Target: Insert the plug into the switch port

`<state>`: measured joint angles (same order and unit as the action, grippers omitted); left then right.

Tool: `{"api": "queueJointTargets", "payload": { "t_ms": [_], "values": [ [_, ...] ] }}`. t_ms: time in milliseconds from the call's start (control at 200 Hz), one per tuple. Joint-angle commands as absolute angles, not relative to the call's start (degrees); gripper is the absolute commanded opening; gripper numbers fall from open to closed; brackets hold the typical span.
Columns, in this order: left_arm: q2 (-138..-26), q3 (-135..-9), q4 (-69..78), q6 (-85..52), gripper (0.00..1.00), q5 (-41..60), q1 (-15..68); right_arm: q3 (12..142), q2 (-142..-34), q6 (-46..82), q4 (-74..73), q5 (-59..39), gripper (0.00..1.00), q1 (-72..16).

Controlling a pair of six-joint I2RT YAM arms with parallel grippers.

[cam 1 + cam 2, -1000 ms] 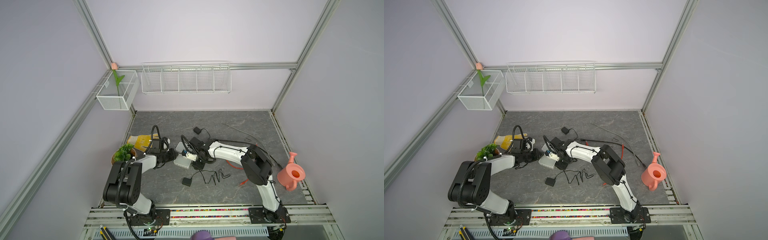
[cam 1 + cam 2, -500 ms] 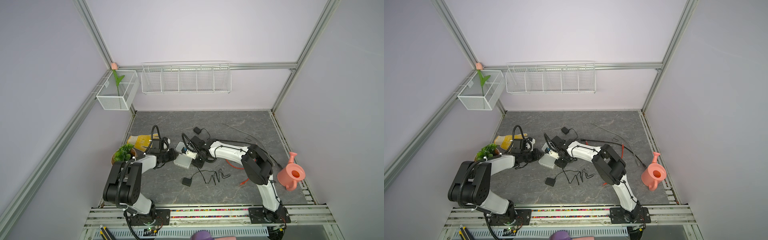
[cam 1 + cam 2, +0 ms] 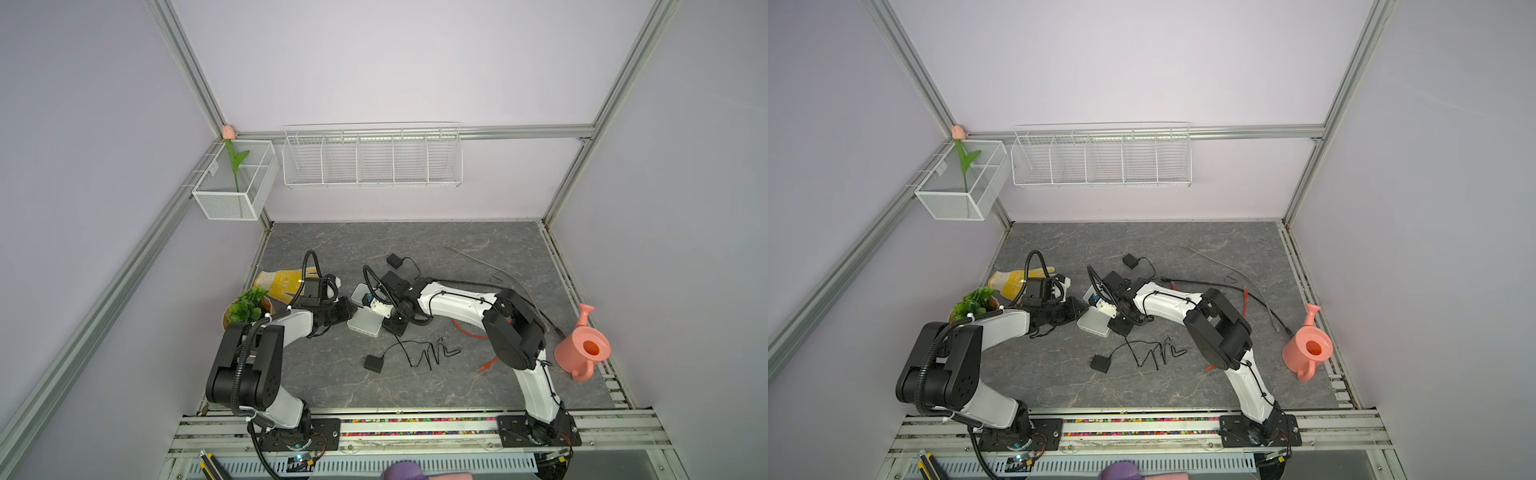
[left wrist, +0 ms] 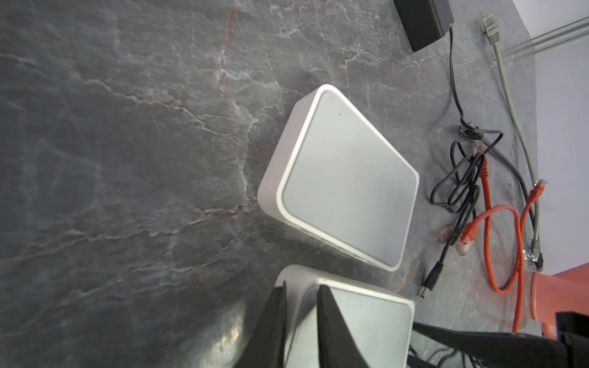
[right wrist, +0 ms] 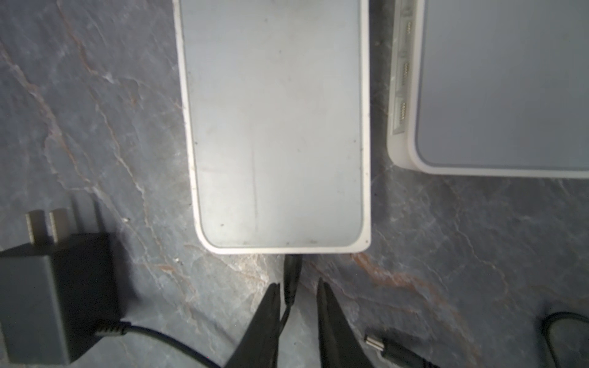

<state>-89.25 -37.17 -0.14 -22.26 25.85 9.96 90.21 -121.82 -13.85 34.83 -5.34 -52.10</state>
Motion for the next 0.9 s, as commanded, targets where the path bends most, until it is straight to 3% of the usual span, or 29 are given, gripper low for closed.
{"api": "queueJointTargets", "payload": {
  "t_ms": [0, 535, 895],
  "values": [
    [-89.4, -37.4, -0.2, -21.9, 0.21, 26.6, 9.6, 90.4, -122.4, -13.9, 34.4, -6.5, 0.25, -52.0],
    [-89.4, -37.4, -0.1, -22.0, 0.21, 26.8, 9.6, 91.2, -124.0, -13.1, 33.5, -5.6, 0.25, -52.2],
    [-89.5, -37.3, 0.0, -22.0, 0.21, 27.1, 9.6, 91.4, -124.5, -13.1, 33.0, -5.2, 0.20, -52.3]
  ]
}}
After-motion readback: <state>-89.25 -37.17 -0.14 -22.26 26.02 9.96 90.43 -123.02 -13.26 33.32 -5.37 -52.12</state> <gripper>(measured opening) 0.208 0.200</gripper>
